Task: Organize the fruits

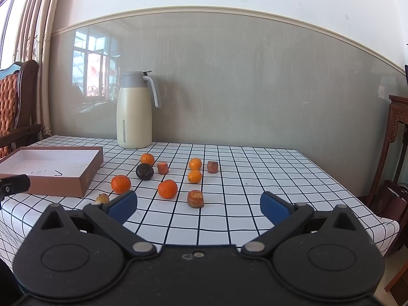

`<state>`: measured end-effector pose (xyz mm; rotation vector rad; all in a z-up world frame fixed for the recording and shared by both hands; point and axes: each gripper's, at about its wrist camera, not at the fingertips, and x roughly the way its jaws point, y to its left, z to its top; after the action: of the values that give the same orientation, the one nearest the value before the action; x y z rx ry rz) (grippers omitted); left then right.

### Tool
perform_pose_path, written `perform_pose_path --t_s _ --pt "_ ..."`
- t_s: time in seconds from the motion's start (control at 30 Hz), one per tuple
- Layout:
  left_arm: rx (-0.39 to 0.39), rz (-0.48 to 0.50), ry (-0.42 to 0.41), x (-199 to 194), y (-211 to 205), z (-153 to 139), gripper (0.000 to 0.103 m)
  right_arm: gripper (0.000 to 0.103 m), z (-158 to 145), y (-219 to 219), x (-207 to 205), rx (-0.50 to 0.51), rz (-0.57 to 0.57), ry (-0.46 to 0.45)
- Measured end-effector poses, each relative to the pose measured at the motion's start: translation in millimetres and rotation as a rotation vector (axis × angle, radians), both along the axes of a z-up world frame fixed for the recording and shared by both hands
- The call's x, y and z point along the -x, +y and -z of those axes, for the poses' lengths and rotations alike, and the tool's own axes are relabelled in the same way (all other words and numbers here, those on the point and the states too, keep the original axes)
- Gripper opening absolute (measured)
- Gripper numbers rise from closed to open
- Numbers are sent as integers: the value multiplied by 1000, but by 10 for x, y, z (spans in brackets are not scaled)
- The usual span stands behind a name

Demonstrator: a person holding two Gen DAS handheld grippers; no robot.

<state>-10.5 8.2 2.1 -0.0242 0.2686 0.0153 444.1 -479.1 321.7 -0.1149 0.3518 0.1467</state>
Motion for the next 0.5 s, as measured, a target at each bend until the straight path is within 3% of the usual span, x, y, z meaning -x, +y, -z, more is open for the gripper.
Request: perform_pose_path --t_s 0.5 --pt "-14 6 2 -3 -40 6 103 97 13 14 3 6 1 -2"
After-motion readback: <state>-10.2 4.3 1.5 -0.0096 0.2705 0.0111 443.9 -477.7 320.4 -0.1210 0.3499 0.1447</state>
